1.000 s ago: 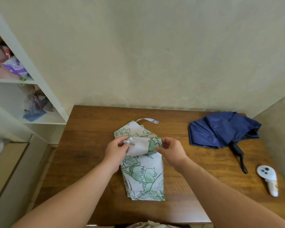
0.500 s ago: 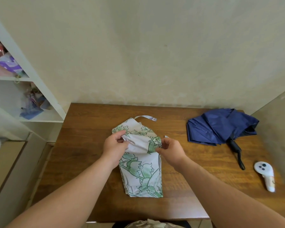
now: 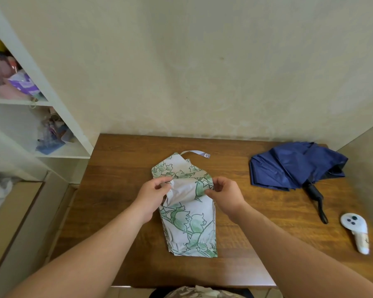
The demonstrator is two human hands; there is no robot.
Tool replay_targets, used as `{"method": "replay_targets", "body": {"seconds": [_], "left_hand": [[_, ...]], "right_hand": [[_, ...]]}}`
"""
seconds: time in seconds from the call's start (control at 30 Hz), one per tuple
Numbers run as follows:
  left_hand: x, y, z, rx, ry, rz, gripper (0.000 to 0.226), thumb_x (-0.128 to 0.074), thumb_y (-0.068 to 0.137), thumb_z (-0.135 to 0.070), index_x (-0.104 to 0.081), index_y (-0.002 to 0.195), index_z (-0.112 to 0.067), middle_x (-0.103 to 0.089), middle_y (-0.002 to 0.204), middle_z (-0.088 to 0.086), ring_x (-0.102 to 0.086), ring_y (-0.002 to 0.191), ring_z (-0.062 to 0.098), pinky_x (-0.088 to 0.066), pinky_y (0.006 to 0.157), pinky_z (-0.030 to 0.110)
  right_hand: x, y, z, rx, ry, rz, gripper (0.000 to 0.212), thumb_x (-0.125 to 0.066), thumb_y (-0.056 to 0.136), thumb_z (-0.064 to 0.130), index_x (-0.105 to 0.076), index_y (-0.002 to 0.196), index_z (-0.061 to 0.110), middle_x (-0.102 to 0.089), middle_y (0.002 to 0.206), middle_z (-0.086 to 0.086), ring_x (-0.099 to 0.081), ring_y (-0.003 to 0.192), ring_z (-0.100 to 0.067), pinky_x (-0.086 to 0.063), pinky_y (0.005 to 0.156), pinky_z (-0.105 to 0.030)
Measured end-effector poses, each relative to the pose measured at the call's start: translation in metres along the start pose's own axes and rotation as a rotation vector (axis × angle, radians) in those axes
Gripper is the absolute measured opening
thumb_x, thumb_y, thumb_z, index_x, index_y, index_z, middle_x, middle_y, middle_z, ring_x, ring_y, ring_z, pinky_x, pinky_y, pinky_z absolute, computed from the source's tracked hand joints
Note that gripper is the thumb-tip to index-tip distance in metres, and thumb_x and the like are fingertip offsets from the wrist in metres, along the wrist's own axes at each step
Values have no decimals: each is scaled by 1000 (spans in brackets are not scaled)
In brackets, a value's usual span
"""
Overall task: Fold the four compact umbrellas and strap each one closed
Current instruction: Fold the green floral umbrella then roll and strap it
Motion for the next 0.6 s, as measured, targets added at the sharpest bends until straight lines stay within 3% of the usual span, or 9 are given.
{"method": "replay_targets", "body": {"seconds": [0.13, 0.23, 0.3, 0.4, 0.47, 0.53, 0.6], "left_hand": [[5, -1, -7, -40, -36, -142, 21, -69, 100, -9, -75, 102, -29, -71, 105, 5, -66, 96, 23, -55, 84, 39], [7, -6, -14, -88, -58, -230, 19, -67, 101, -10, -73, 98, -27, -71, 101, 1, -65, 93, 19, -52, 77, 33], [9, -9, -20, -156, 28, -284, 19, -66, 102, -12, -73, 97, -30, -71, 98, -5, -68, 89, 10, -52, 72, 27], [7, -12, -26, -196, 17, -285, 17, -61, 105, -11, -71, 105, -25, -70, 96, -3, -63, 65, -5, -49, 57, 14], [5, -10, -24, -171, -86, -241, 21, -60, 106, -11, -70, 110, -29, -71, 102, -1, -66, 76, 1, -55, 67, 18], [1, -10, -21, -156, -122, -158, 31, -64, 103, -7, -70, 113, -36, -71, 111, -2, -67, 98, 16, -57, 84, 32], [-4, -11, -16, -183, -8, -73, 45, -66, 99, -1, -70, 114, -42, -70, 114, -5, -65, 102, 18, -55, 82, 30]], "right_hand": [[3, -1, 1, 3, 3, -22, 13, -80, 90, 10, -77, 93, 22, -79, 92, 1, -74, 93, -26, -63, 86, -42], [5, -1, 1, -8, 0, -35, 7, -81, 89, 14, -77, 92, 19, -79, 92, -2, -74, 94, -30, -62, 86, -46], [4, -1, -1, -13, -28, -34, 6, -82, 89, 17, -77, 91, 18, -78, 93, -6, -73, 91, -32, -62, 86, -49], [5, -4, -4, -21, -33, -34, 5, -81, 90, 16, -76, 90, 15, -77, 90, -7, -69, 79, -23, -61, 82, -46], [6, -5, -5, -29, 3, -45, 7, -80, 91, 15, -75, 91, 10, -76, 84, -5, -64, 72, -17, -60, 71, -39], [7, -6, -4, -28, 37, -58, 9, -80, 91, 14, -74, 90, 8, -74, 78, 0, -62, 68, -12, -54, 62, -25], [5, -6, -2, -27, 81, -44, 6, -80, 91, 13, -75, 91, 10, -78, 82, 2, -71, 75, -12, -55, 67, -21]]}}
Point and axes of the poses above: each hand's wrist, its own y-axis towards the middle knuckle, its own x-axis out of the back of the hand, z = x × y, the point moved 6 cm from there along y, towards the middle knuckle
